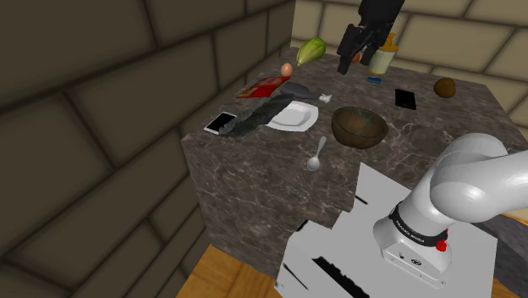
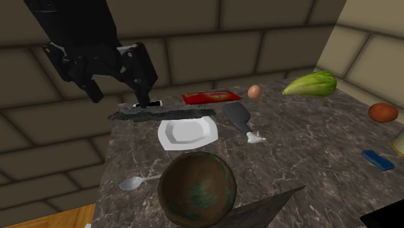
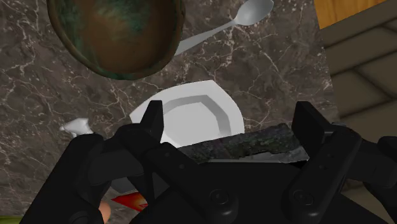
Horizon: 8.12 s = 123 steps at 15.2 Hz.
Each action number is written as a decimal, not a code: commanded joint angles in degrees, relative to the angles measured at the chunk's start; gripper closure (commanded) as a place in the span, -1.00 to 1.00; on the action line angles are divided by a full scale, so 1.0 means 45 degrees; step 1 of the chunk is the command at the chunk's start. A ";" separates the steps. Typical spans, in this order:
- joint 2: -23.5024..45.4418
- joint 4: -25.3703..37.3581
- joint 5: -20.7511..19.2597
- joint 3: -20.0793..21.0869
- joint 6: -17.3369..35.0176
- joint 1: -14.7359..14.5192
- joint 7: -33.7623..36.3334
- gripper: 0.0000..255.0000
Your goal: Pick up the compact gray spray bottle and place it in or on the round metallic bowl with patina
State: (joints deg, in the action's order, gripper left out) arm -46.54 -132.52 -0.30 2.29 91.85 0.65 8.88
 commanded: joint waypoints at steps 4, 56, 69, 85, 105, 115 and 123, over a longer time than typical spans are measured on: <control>0.0673 -0.0276 -0.0332 -0.0689 0.0892 0.0125 -0.0848 -1.00; 1.5825 0.6764 0.3252 -0.4954 0.7283 0.1829 -1.0933 1.00; 1.5266 0.7204 0.2953 -0.5093 0.6329 0.1750 -1.0699 1.00; 1.4404 0.8786 0.2463 -0.5287 0.3963 0.1694 -1.0272 1.00; 0.8508 0.3340 0.0207 -0.5185 0.4016 0.0925 -0.8807 1.00; 0.3032 -0.1510 -0.1217 -0.4241 0.3557 0.1494 -0.7472 1.00; -0.1290 -0.4384 -0.1517 -0.3466 0.2066 0.2180 -0.6921 1.00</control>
State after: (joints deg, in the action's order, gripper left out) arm -50.52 -150.62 -6.93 -13.45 101.40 10.09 -22.33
